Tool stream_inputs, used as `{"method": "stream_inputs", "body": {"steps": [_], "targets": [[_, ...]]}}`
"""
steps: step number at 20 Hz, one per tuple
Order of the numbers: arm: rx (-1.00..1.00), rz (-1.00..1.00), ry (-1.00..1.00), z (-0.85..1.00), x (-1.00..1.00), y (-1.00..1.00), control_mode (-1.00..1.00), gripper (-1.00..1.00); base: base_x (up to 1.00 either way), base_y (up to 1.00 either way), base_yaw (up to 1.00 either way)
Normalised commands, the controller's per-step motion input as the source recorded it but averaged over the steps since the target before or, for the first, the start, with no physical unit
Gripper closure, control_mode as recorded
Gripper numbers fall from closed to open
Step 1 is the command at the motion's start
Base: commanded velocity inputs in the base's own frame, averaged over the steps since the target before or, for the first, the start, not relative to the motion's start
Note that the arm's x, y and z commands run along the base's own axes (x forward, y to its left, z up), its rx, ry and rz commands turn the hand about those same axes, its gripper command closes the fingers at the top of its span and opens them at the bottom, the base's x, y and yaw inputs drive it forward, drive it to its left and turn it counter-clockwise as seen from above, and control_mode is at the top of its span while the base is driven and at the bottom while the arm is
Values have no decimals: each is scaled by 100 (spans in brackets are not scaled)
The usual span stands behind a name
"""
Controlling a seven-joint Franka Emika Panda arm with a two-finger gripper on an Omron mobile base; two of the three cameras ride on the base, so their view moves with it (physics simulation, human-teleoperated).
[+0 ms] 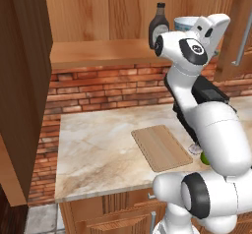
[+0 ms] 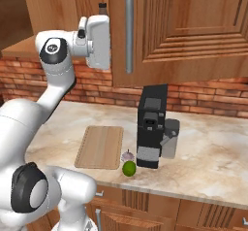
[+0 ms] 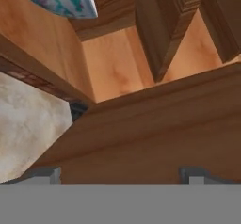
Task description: Open the cabinet. Place the bowl and condiment on the counter. Then place the lime and garlic on the cutting board.
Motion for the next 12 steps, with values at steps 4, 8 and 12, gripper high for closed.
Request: {"method": "stream_inputs", "body": {"steps": [4, 8, 12], "targets": [[0, -10, -5, 0, -70, -35, -100, -100, 0, 0, 0], [0, -10, -4, 0, -72, -44, -100, -100, 0, 0, 0], [0, -11, -1, 0, -65, -50, -100, -100, 0, 0, 0]]}}
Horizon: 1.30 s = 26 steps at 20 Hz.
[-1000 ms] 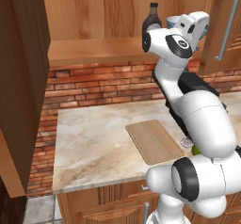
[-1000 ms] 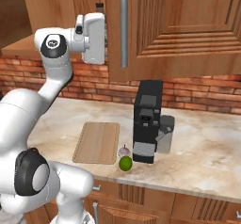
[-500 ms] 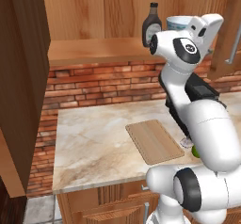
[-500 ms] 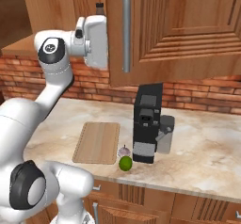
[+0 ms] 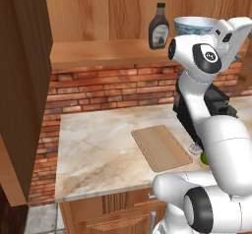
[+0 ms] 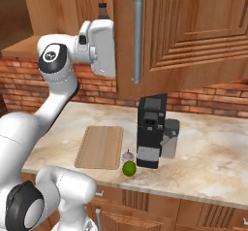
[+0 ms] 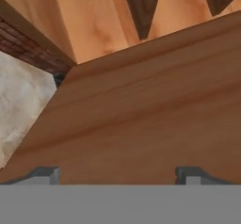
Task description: Open the cabinet. Place the bowl and condiment on the counter. Then place the lime and garlic on the cutting board.
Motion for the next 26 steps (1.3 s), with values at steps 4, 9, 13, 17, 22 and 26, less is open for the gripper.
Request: {"method": "stream_inputs", "body": {"steps": [4, 9, 13, 17, 22, 26], "targets": [[0, -11, 0, 0, -56, -51, -100, -100, 0, 0, 0], [0, -11, 0, 0, -47, -49, -100, -100, 0, 0, 0], [0, -12, 0, 0, -51, -49, -100, -100, 0, 0, 0], [0, -10, 0, 0, -54, -48, -100, -100, 0, 0, 0], [0, -7, 0, 0, -49, -46, -100, -100, 0, 0, 0], [0, -1, 0, 0, -29, -45, -100, -100, 0, 0, 0]]}}
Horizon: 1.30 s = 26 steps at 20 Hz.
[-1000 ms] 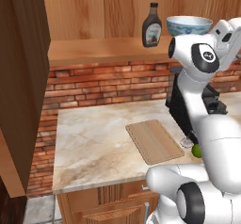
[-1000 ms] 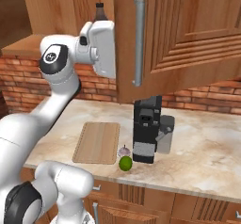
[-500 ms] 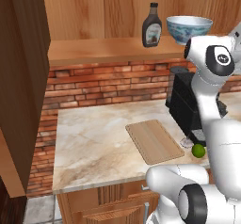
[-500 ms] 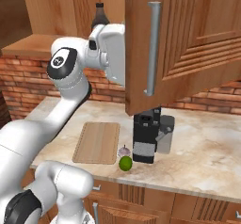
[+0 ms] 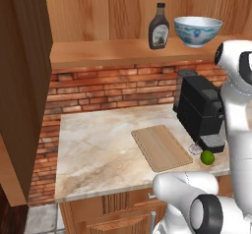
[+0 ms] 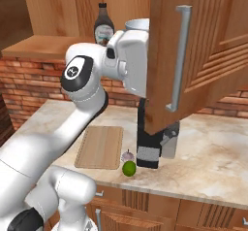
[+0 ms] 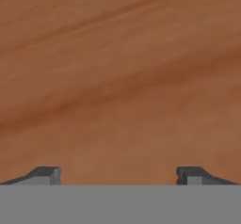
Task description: Open the cabinet. Place the bowl and condiment on the counter. Then place the lime and garlic on the cutting board.
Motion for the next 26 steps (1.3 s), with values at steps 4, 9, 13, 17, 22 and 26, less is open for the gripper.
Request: {"method": "stream_inputs", "body": {"steps": [4, 9, 13, 17, 22, 26], "targets": [[0, 0, 0, 0, -14, -44, -100, -100, 0, 0, 0], [0, 0, 0, 0, -8, -44, -100, -100, 0, 0, 0], [0, 2, 0, 0, -4, -44, -100, -100, 0, 0, 0], [0, 2, 0, 0, -1, -45, -100, -100, 0, 0, 0], [0, 1, 0, 0, -2, -43, -100, -100, 0, 0, 0], [0, 2, 0, 0, 0, -43, -100, -100, 0, 0, 0]]}}
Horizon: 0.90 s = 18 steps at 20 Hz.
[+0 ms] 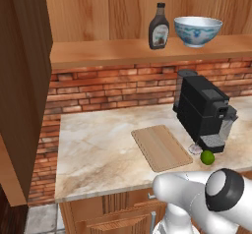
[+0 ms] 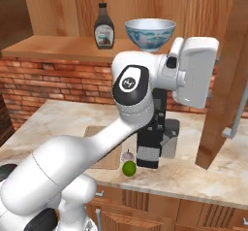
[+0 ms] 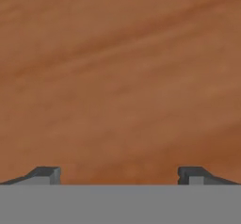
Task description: Open the cabinet. Place the bowl and condiment on the counter. Then place the lime and garlic on the cutting board.
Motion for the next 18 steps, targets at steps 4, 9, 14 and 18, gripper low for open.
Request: {"method": "stream_inputs", "body": {"steps": [4, 9, 14, 18], "targets": [[0, 2, 0, 0, 0, -39, -100, -100, 0, 0, 0], [0, 1, 1, -2, 1, -35, -100, -100, 0, 0, 0], [0, 0, 0, -12, 0, -23, -100, -100, 0, 0, 0], [0, 0, 3, -11, 0, -22, -100, -100, 0, 0, 0]]}}
